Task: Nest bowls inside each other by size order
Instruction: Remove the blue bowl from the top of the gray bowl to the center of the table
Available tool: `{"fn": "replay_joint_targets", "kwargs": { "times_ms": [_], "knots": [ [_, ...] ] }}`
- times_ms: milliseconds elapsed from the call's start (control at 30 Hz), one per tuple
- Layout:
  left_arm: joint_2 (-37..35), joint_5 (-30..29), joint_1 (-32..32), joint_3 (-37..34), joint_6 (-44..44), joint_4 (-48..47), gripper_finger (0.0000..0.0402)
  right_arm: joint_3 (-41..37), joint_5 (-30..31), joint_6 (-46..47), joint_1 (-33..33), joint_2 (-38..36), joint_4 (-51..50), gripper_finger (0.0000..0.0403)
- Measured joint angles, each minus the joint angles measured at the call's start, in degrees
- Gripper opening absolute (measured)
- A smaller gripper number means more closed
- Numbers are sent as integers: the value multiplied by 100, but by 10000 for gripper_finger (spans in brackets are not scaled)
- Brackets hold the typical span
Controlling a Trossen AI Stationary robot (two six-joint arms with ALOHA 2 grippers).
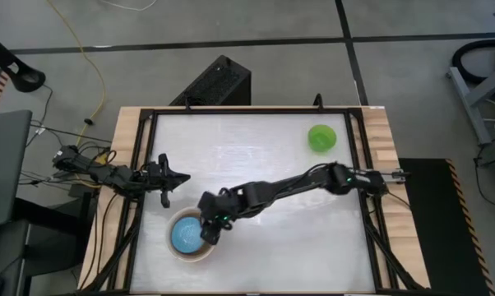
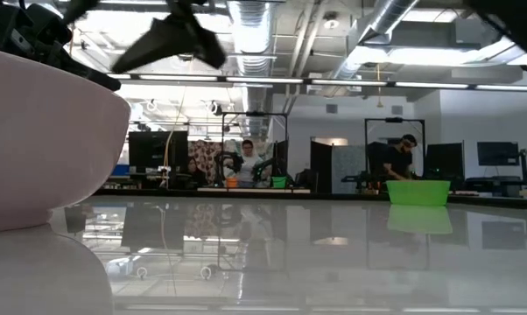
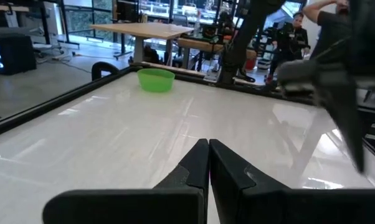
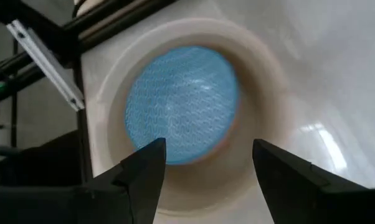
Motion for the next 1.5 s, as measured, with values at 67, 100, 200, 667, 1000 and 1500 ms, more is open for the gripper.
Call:
{"fn": "replay_joint_targets", "kwargs": {
  "times_ms": [67,100,200,667,1000,1500],
  "knots": [
    [2,0,0,0,-2,0,0,58,-45,22,38,180,285,259],
    [2,1,0,0,-1,2,0,-44,-123,63,54,196,420,259],
    [4,-1,0,0,-1,1,0,-50,-144,120,57,402,525,259],
    [6,-18,0,2,-45,2,0,-39,518,131,76,750,639,225],
    [6,-24,0,1,-55,2,0,-53,581,-207,45,771,522,94],
    [6,-22,0,0,-55,2,0,-30,561,-389,-24,769,929,7]
  ]
}}
